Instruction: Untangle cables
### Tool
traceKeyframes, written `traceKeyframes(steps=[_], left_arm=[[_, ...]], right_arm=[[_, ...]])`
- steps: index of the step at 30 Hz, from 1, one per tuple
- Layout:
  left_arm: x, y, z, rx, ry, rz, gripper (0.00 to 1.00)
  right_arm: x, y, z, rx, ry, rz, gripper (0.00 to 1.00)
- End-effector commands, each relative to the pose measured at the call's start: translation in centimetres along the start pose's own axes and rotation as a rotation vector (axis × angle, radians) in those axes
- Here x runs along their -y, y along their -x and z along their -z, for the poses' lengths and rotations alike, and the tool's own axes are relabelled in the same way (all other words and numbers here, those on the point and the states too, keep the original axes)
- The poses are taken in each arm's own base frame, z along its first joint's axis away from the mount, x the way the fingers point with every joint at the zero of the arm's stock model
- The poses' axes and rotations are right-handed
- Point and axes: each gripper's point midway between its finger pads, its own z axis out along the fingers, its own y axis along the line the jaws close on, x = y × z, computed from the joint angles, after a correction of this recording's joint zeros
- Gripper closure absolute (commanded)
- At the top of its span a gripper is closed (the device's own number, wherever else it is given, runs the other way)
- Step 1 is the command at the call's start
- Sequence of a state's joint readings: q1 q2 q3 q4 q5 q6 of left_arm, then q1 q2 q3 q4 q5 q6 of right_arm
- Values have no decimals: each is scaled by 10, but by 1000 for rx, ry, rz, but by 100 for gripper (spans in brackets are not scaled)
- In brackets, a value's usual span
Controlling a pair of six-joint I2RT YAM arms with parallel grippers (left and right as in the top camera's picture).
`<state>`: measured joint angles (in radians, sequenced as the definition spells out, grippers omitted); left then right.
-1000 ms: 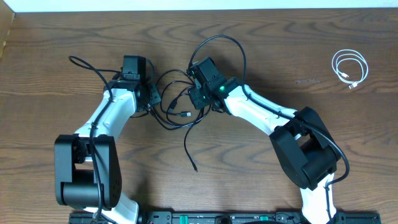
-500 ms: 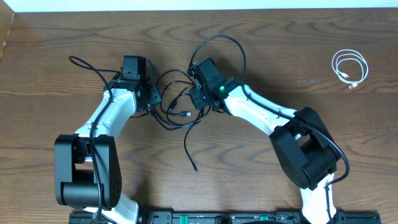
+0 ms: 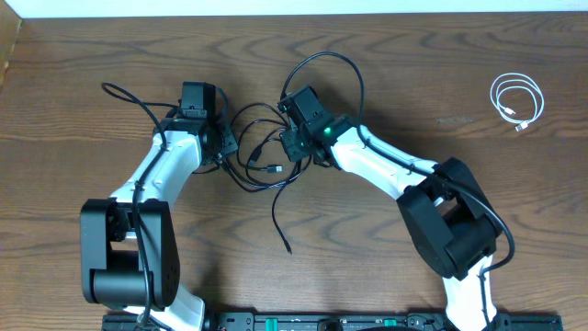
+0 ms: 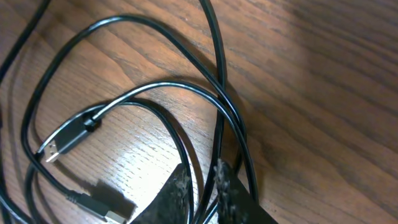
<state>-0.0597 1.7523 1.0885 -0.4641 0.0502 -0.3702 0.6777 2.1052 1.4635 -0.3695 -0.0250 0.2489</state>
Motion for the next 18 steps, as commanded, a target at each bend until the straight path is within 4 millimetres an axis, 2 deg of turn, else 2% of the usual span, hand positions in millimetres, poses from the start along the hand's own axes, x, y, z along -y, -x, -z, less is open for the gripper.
traceKeyframes(steps=[1, 18], left_arm=[[-2, 1, 2, 6, 5, 14, 71], [-2, 1, 2, 5, 5, 14, 71]], right_arm=[[1, -4, -9, -13, -16, -12, 83], [2, -8, -9, -29, -20, -12, 74]])
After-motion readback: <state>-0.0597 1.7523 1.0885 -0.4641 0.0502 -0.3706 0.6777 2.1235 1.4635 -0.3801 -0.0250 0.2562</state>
